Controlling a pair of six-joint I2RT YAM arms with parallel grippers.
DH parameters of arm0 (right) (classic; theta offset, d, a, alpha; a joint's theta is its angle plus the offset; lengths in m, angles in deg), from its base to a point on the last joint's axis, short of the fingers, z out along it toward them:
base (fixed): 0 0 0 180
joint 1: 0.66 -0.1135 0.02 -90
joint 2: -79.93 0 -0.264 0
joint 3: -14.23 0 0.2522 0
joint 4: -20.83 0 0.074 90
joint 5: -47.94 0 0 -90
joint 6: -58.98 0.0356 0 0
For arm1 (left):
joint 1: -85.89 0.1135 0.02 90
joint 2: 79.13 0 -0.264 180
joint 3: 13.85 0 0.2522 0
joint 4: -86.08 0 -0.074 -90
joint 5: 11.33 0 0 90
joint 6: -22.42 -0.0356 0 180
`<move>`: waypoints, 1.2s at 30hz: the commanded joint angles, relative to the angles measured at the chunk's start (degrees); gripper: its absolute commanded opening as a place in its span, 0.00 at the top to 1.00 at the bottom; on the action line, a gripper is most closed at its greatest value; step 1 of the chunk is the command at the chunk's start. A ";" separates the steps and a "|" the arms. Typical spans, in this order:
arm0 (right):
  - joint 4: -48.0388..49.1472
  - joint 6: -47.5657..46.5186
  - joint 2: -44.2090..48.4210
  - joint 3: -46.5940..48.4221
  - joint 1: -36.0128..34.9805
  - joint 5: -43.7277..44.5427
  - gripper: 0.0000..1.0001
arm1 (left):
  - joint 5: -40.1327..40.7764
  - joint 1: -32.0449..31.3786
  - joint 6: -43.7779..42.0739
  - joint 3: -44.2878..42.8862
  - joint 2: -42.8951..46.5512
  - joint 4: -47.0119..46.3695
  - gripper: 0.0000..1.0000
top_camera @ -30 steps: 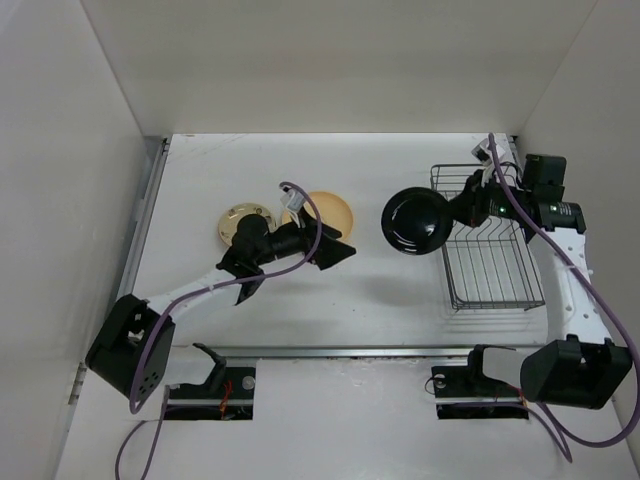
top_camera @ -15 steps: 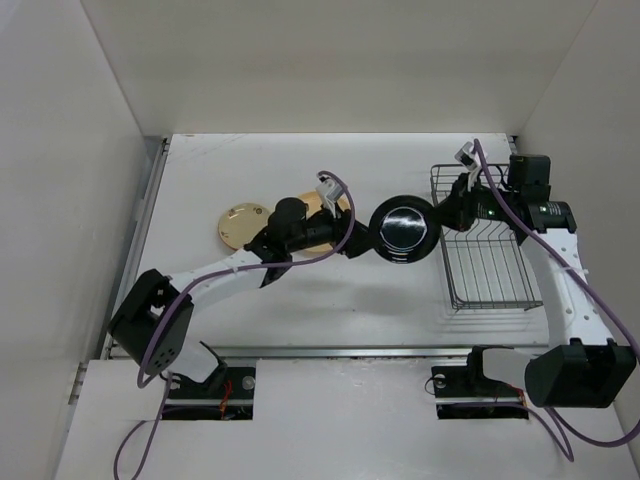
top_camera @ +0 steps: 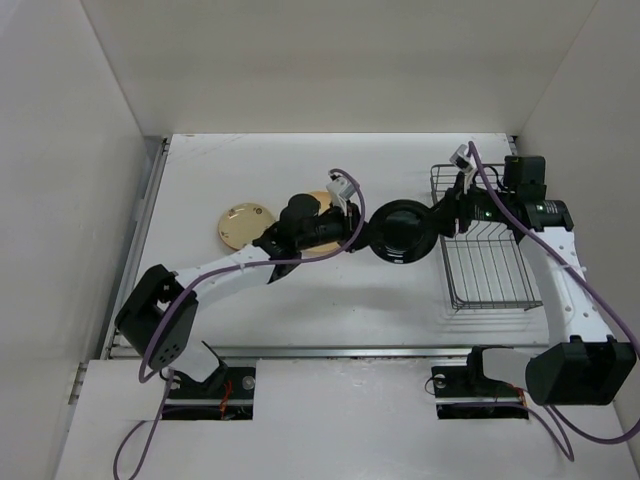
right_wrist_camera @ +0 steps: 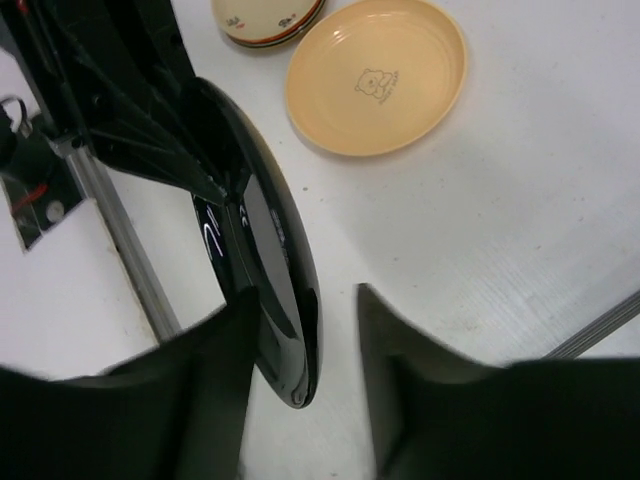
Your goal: Unload the plates from the dish rack
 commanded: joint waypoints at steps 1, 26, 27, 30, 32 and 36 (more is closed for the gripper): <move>-0.50 -0.86 -0.09 1.66 -0.75 -3.53 0.46 | 0.19 -0.71 -1.49 -2.53 0.98 -1.77 1.00; 22.35 13.12 12.39 -9.24 2.85 13.43 0.03 | 46.41 27.59 35.06 27.35 34.56 15.53 1.00; 22.35 13.12 12.39 -9.24 2.85 13.43 0.03 | 47.99 27.60 36.55 27.35 34.56 17.37 1.00; 22.35 13.12 12.39 -9.24 2.85 13.43 0.03 | 50.20 29.00 39.20 27.35 35.09 21.42 1.00; 22.35 13.12 12.39 -9.24 2.85 13.43 0.03 | 50.73 29.70 39.81 26.83 34.31 23.10 1.00; 22.35 13.12 12.39 -9.24 3.38 13.43 0.03 | 49.95 31.63 41.23 25.78 31.23 24.95 1.00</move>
